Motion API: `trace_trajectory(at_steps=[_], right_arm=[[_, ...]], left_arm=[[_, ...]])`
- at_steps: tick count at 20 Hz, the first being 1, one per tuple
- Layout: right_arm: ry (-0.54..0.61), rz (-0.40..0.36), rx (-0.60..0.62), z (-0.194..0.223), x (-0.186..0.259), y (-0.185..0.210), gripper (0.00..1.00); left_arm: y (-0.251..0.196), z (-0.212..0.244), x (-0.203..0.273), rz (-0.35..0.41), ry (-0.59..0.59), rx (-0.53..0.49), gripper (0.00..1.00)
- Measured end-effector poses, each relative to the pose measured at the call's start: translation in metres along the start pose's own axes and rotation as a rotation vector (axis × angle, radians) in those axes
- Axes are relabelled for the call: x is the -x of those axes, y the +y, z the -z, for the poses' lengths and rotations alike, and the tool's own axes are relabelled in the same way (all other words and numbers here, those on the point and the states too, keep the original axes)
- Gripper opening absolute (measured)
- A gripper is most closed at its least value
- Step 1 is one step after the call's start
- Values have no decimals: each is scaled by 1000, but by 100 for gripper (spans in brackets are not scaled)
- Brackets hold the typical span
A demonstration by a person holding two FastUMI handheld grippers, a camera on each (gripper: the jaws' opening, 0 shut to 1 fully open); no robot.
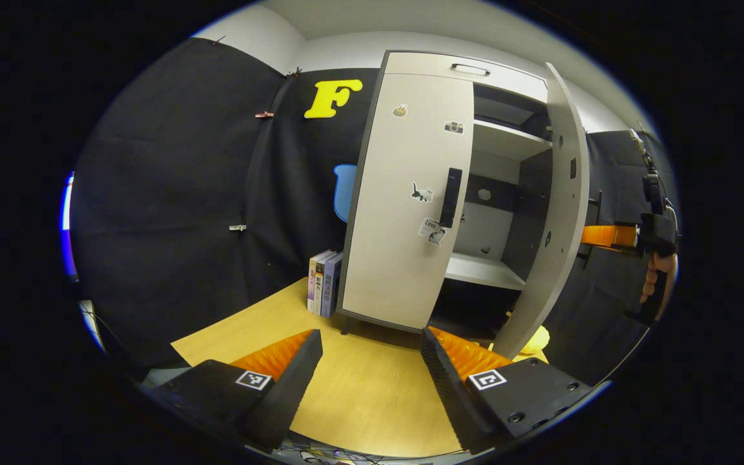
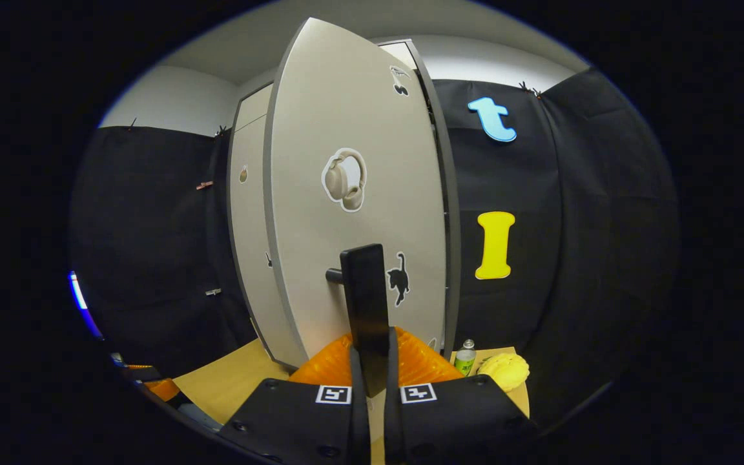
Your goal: Open the right door of the double-door shoe cabinet with the right hand, and open the left door with the left hand.
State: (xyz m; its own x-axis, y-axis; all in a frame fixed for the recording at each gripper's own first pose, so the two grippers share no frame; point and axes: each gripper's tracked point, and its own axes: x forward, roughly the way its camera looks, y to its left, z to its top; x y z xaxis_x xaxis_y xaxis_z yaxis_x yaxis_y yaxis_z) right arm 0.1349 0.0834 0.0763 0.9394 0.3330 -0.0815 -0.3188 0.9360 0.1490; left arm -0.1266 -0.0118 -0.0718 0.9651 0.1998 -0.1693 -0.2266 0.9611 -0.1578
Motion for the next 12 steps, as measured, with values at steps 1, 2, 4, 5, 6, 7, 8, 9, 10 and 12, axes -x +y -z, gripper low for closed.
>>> trace_trajectory(at_steps=[1, 2, 4, 5, 6, 7, 8, 9, 10, 12], right_arm=[[-4, 10, -5, -1, 1, -3, 13], [-8, 20, -7, -1, 2, -6, 12], [-18, 60, 3, -3, 2, -12, 12], [-23, 83, 8, -3, 3, -18, 12], [-29, 101, 4, -3, 3, -24, 12], [-34, 117, -6, -4, 3, -29, 12], [-38, 135, -12, -4, 2, -32, 12], [-44, 155, -15, -5, 2, -34, 12], [-48, 178, -19, -5, 3, -38, 12], [-55, 231, -35, -6, 6, -51, 11]], left_arm=[[-1, -3, 0, 0, -4, -15, 95], [-2, -5, 0, 1, -11, -29, 95], [-4, -11, -3, 9, -20, -43, 95], [-5, -13, -5, 15, -24, -47, 95], [-6, -15, -9, 24, -27, -51, 95], [-7, -16, -15, 32, -25, -57, 95], [-8, -16, -20, 41, -19, -62, 95], [-10, -17, -26, 53, -13, -65, 95], [-11, -19, -31, 66, -11, -66, 95], [-15, -25, -40, 93, -13, -76, 95]])
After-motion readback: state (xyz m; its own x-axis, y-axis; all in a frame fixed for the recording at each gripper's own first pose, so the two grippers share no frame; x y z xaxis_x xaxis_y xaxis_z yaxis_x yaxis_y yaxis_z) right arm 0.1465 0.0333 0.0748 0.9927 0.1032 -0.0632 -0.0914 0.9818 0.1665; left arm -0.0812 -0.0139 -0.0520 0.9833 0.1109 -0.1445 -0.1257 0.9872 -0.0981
